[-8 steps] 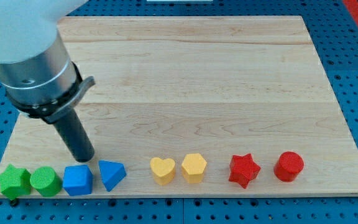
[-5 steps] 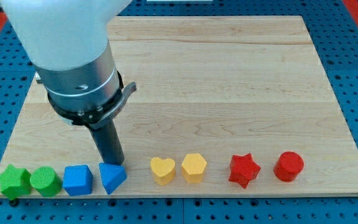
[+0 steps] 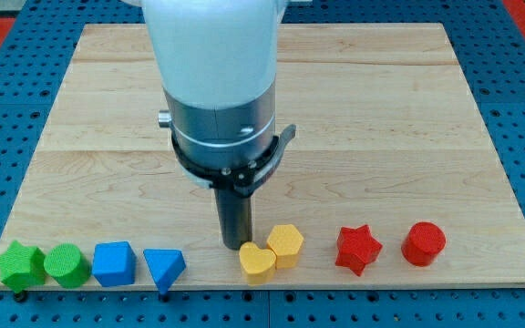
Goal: Slightly push the yellow blocks and the red star to the bottom side
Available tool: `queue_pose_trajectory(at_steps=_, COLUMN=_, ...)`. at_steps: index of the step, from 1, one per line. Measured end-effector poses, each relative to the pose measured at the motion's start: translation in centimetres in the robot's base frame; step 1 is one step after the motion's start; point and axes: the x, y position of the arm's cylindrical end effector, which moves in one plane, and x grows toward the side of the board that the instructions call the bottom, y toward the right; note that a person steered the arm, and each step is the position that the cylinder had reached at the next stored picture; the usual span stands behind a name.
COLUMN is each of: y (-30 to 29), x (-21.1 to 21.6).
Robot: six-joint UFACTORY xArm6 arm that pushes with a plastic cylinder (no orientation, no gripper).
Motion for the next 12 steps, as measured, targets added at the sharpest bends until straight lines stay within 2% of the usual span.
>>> queue_pose_trajectory(at_steps=1, y=0.1, x=0.3)
queue_pose_trajectory(at_steps=2, y=0.3, x=-1.8)
queue_pose_trajectory(at_steps=3, y=3.0, x=-2.1)
queue_pose_trajectory(at_steps=4, y=6.0, x=-1.8)
queue_pose_trajectory(at_steps=5, y=5.6, x=0.6)
queue_pose_trajectory(at_steps=6, y=5.8, x=-0.5)
queue_pose_trajectory(at_steps=8, y=11.9, x=-1.1)
queue_pose_trajectory(at_steps=9, y=11.9, x=0.8)
queue_pose_trajectory(at_steps=11, y=12.6, x=0.8)
queue_pose_trajectory(at_steps=12, y=13.3, x=-1.7)
